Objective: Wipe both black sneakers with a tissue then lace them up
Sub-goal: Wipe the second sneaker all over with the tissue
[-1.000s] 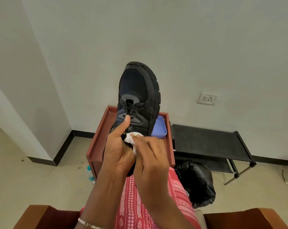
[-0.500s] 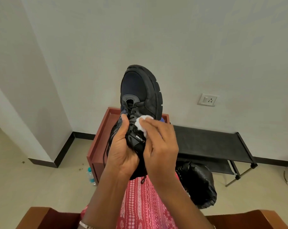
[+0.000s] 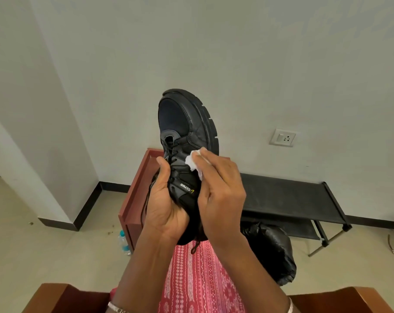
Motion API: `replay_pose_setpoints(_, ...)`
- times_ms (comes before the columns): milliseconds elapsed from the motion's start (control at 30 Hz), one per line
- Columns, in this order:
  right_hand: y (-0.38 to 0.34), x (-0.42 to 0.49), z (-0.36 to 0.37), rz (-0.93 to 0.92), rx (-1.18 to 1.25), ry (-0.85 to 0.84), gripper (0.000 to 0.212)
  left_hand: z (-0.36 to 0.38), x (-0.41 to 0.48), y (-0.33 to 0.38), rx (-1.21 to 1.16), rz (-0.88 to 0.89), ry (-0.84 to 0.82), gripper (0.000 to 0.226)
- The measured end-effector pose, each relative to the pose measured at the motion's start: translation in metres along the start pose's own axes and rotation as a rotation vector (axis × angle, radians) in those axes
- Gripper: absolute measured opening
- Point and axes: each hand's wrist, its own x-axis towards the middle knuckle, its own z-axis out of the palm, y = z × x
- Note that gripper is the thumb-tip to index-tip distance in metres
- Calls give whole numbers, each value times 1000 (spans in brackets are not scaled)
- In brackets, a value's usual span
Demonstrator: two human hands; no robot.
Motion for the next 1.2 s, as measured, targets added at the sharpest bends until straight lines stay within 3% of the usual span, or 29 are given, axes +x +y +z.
replay_pose_setpoints(300,-7,-71,-16,-21,-13,-77,35,-14,13,12,67,122,62,60)
replay_pose_setpoints(600,20,-3,0,-47,-74,28,29,-7,4,3,55,59,7,64)
replay_pose_setpoints(967,16,-67,-28,-64,-22,-116,25,-23,17,20,-11,116,23,60)
replay_pose_setpoints(1200,23,-11,-10,-68,-34,-41,23,-8,9,11,23,55,42,64)
